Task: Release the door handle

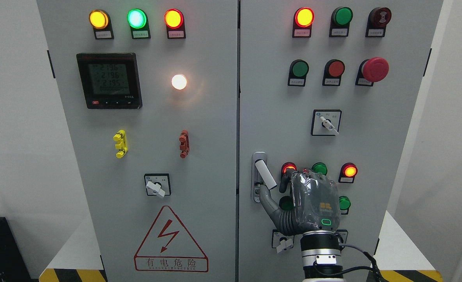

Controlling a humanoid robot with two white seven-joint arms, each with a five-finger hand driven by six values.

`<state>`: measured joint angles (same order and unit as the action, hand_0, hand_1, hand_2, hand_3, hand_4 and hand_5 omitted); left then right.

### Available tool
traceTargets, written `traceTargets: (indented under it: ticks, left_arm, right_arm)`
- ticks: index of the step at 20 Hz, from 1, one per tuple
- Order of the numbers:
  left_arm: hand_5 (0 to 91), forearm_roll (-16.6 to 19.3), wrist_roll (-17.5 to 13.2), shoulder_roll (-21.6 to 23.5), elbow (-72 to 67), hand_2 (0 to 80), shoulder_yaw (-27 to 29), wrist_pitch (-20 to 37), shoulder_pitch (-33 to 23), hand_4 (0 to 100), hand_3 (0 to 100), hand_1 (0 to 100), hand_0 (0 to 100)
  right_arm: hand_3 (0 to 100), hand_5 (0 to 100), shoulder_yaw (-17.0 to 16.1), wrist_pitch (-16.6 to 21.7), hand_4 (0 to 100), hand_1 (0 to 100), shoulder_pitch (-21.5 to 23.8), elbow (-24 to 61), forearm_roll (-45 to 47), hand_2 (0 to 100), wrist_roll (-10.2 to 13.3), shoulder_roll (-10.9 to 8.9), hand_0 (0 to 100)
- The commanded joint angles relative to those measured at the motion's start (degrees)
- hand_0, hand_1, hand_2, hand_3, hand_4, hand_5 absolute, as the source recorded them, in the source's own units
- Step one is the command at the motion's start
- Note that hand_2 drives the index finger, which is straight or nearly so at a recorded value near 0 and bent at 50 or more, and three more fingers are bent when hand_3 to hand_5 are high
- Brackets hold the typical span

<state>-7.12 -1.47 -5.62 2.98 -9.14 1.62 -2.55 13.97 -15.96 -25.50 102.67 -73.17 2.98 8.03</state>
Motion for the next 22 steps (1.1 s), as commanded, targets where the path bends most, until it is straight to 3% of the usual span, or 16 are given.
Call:
traceTargets:
  ticks: [1, 22]
  left_arm:
    - [0.0, 0.0, -0.03, 0.0, 0.0, 3.1, 0.0, -0.03, 0.0, 13, 17, 0, 0]
    - [0.0, 0.0, -0.03, 0.0, -0.08, 3.2, 0.0, -0.03, 0.0, 13, 17, 0, 0]
  right_arm:
    - [95, 73, -0.7, -0.03, 75, 48, 0.1, 0.08, 0.04, 71, -0.43, 0.05, 42]
    - [95, 74, -2.11, -0.3, 75, 46, -0.08, 0.69, 1.27, 71, -0.35, -0.03, 47]
